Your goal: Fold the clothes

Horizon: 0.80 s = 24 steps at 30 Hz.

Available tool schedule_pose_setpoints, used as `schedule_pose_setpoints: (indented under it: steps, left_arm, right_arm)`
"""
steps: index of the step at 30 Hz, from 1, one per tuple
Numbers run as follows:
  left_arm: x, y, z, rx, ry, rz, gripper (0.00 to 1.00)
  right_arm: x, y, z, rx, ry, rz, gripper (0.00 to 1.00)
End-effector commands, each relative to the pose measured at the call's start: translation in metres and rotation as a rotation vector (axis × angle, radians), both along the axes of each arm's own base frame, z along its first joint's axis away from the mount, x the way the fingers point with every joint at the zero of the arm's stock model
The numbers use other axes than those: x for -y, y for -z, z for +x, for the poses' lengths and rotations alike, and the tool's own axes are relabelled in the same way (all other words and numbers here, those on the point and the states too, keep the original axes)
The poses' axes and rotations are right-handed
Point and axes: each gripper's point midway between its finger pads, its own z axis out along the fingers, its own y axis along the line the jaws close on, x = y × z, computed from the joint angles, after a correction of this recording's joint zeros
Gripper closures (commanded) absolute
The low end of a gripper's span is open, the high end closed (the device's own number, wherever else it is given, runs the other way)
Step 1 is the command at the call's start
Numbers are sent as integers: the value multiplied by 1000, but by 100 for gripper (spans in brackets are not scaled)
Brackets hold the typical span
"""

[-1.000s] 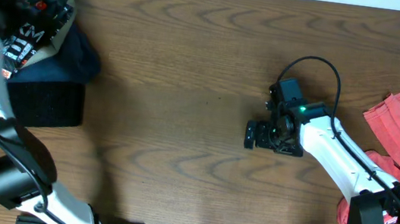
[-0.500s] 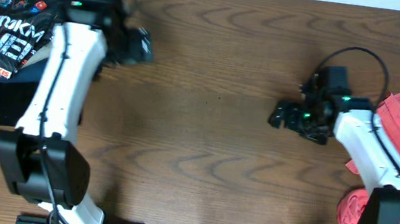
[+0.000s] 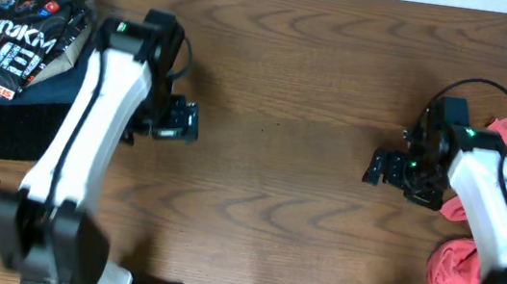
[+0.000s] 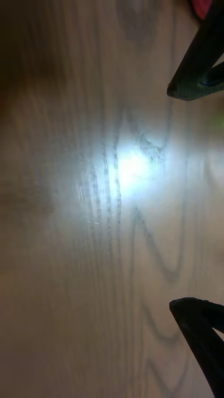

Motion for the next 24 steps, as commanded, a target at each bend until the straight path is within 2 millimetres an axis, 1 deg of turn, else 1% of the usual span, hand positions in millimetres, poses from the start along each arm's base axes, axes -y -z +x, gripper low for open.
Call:
schedule_pose_setpoints:
  steps: [1, 4, 6, 10, 14, 17, 19, 21, 24]
  left_arm:
    - [-6, -16, -22, 165, -10, -14, 2]
    - [-7, -21, -31, 356, -12, -47, 2]
    - [-9, -30, -38, 537, -13, -76, 2]
    - [-12, -47, -59, 836, -33, -133, 2]
    - [-15, -68, -76, 1067, -33, -174, 2]
    - [-18, -79, -93, 1150, -33, -189, 2]
    - [-19, -84, -101, 1185, -33, -195, 2]
    - [-20, -86, -108, 1205, -33, -198, 2]
    - [-20, -85, -110, 1207, -33, -199, 2]
  right_arm:
    - [3, -14, -6, 108, 6, -37, 1]
    - [6, -28, -9, 245, 11, -51, 1]
    - [9, -40, -12, 361, 15, -76, 1]
    - [19, -68, -21, 595, 32, -147, 1]
    - [21, -91, -29, 753, 52, -150, 1]
    - [22, -103, -38, 806, 57, -147, 1]
    - [22, -106, -41, 822, 58, -146, 1]
    - [22, -106, -44, 822, 58, -146, 1]
    - [22, -102, -47, 802, 56, -148, 1]
